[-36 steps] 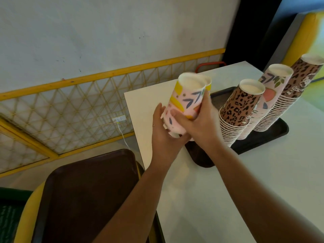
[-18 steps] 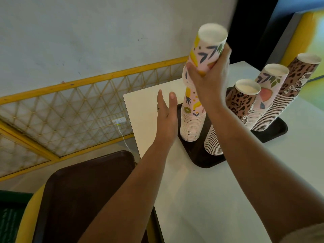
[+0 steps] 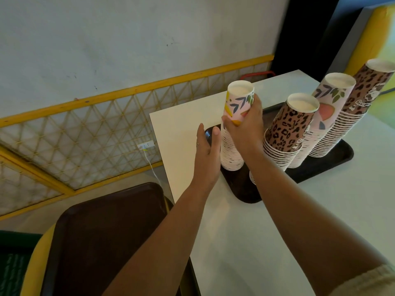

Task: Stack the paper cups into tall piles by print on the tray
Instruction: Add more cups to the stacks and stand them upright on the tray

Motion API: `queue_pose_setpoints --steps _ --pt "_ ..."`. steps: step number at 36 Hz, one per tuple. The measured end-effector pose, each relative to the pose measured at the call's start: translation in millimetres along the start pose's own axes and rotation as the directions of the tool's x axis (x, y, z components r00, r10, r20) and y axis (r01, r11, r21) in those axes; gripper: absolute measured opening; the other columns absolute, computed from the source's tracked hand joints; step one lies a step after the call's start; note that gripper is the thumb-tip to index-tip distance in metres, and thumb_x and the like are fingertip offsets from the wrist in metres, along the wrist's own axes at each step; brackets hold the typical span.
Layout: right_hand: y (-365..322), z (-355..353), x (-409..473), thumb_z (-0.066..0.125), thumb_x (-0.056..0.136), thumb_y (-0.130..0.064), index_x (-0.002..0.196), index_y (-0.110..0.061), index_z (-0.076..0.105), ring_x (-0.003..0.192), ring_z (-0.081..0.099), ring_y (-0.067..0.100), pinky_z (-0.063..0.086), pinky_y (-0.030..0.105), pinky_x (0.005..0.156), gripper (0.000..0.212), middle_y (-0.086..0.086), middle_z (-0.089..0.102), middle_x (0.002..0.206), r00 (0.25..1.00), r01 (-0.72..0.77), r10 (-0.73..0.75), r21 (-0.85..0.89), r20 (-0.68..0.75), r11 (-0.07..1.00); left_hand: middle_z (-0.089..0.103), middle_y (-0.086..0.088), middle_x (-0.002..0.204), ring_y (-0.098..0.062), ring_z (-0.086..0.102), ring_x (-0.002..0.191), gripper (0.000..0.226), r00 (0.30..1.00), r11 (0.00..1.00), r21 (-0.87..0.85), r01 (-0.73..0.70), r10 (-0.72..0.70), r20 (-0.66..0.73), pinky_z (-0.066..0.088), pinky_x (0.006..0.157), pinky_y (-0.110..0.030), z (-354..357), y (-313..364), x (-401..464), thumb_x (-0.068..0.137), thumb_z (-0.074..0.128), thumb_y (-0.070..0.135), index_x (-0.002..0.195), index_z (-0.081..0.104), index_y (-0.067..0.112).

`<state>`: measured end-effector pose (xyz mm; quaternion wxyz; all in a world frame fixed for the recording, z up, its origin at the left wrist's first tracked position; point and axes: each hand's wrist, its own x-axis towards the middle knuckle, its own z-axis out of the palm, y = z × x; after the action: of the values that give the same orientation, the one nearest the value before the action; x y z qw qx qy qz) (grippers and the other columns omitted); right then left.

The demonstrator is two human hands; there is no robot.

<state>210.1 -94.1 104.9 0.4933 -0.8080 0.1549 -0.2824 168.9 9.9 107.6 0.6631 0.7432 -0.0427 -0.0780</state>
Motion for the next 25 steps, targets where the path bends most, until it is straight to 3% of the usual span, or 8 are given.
queue_pose_setpoints --steps 5,7,9,10,13,17,21,25 --pt "-14.9 -11.8 -14.7 0.071 0.08 -0.024 0.148 -0.014 0.003 0.133 0.034 0.02 0.032 0.018 0.094 0.097 0.01 0.025 0.148 0.999 0.047 -0.048 -0.049 -0.012 0.998 0.022 0.006 0.155 -0.009 0.022 0.14 0.054 0.996 0.997 0.039 -0.065 0.067 -0.057 0.018 0.103 -0.017 -4.7 -3.5 -4.1 0.098 0.027 0.044 0.147 0.019 0.023" --pt "-20.7 -18.5 -25.1 0.069 0.082 -0.026 0.148 -0.012 0.004 0.135 0.03 0.021 0.025 0.006 0.093 0.093 0.012 0.02 0.151 0.995 0.093 -0.096 -0.081 -0.041 0.992 0.032 0.006 0.149 -0.004 0.03 0.132 0.05 0.991 0.994 0.06 -0.087 0.093 -0.093 0.022 0.101 -0.018 -5.6 -4.2 -6.6 0.098 0.029 0.043 0.144 0.029 0.022" --pt "-26.3 -28.1 -37.2 0.067 0.084 -0.023 0.147 -0.01 0.014 0.134 0.029 0.02 0.018 -0.009 0.086 0.083 0.013 0.023 0.15 0.985 0.145 -0.153 -0.107 -0.074 0.984 0.043 0.008 0.134 -0.001 0.036 0.119 0.044 0.987 0.993 0.057 -0.102 0.108 -0.123 0.027 0.096 -0.017 -5.8 -3.0 -10.7 0.098 0.033 0.04 0.137 0.039 0.02" --pt "-28.6 -32.2 -42.2 0.066 0.084 -0.021 0.145 -0.008 0.022 0.132 0.032 0.019 0.019 -0.01 0.084 0.076 0.014 0.028 0.147 0.978 0.18 -0.191 -0.125 -0.085 0.976 0.045 0.009 0.125 -0.001 0.039 0.115 0.04 0.984 0.992 0.057 -0.111 0.118 -0.137 0.029 0.095 -0.017 -5.9 -2.6 -11.7 0.099 0.035 0.037 0.133 0.044 0.019" --pt "-34.2 -45.1 -54.3 0.066 0.084 -0.017 0.131 -0.006 0.046 0.122 0.044 0.019 0.029 -0.001 0.085 0.052 0.012 0.045 0.135 0.953 0.274 -0.293 -0.185 -0.08 0.944 0.051 0.006 0.117 -0.002 0.049 0.103 0.031 0.976 0.986 0.057 -0.155 0.162 -0.146 0.036 0.087 -0.013 -5.5 -3.5 -14.7 0.098 0.043 0.03 0.124 0.051 0.016" --pt "-40.3 -67.8 -70.2 0.064 0.084 -0.016 0.116 -0.007 0.059 0.106 0.048 0.006 0.033 -0.003 0.082 0.034 0.009 0.056 0.12 0.927 0.351 -0.369 -0.181 -0.071 0.919 0.051 0.018 0.1 0.006 0.05 0.094 0.023 0.968 0.978 0.037 -0.206 0.209 -0.141 0.038 0.075 -0.001 2.7 -1.7 -27.0 0.096 0.048 0.022 0.116 0.055 0.012" --pt "-39.3 -92.3 -85.1 0.063 0.085 -0.014 0.113 -0.01 0.06 0.101 0.044 -0.002 0.034 -0.001 0.083 0.029 0.005 0.059 0.114 0.922 0.367 -0.381 -0.16 -0.067 0.917 0.05 0.01 0.106 -0.013 0.051 0.108 0.025 0.967 0.979 0.065 -0.191 0.199 -0.159 0.043 0.09 -0.026 15.7 -3.6 -37.2 0.094 0.051 0.023 0.117 0.054 0.012" --pt "-27.9 -117.8 -94.0 0.061 0.085 -0.015 0.11 -0.012 0.062 0.106 0.054 0.012 0.037 0.004 0.083 0.026 0.003 0.06 0.114 0.931 0.344 -0.356 -0.131 -0.081 0.93 0.052 -0.001 0.119 -0.019 0.051 0.113 0.026 0.966 0.977 0.116 -0.178 0.196 -0.166 0.044 0.097 -0.035 29.9 -5.0 -45.6 0.092 0.052 0.025 0.115 0.052 0.013"
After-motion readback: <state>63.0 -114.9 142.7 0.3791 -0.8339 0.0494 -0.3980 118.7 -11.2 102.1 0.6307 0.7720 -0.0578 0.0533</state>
